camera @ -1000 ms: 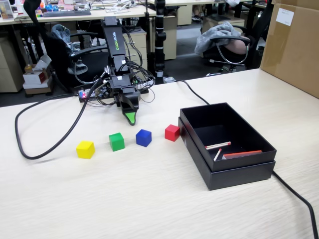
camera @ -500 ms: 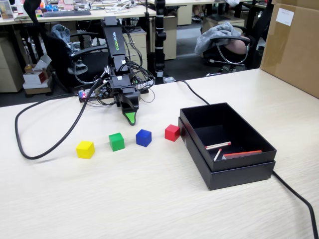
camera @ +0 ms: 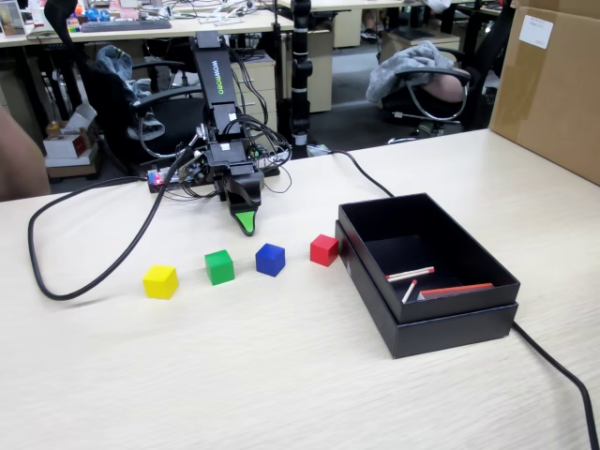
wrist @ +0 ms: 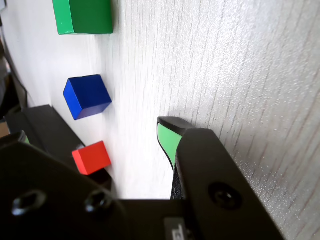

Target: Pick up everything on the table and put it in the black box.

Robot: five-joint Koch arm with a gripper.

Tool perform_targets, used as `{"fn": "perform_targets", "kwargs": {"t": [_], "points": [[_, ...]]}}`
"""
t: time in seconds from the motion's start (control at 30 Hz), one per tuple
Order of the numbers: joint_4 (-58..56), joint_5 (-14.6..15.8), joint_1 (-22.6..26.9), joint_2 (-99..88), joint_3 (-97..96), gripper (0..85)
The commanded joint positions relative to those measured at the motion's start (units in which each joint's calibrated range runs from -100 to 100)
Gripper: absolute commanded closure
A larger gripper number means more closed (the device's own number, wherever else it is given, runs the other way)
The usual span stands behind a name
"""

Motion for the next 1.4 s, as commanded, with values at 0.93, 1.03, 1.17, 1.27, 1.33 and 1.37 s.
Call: {"fn": "perform_targets", "kwargs": {"t": [0.93,1.03,1.17,1.27,1.33,1.37], "points": [[-26.36,0.0,-3.22,0.19,17.29,38.8],[-36.12,0.0,-3.66,0.3,26.18,38.8],[-49.08,-0.54,-4.54,4.78,40.87,39.1],[-56.86,-1.71,-6.4,13.38,53.47,39.2],[-60.83,-2.3,-7.57,20.15,62.17,39.2],[-62.04,-2.88,-8.4,23.48,66.34,39.1]]}}
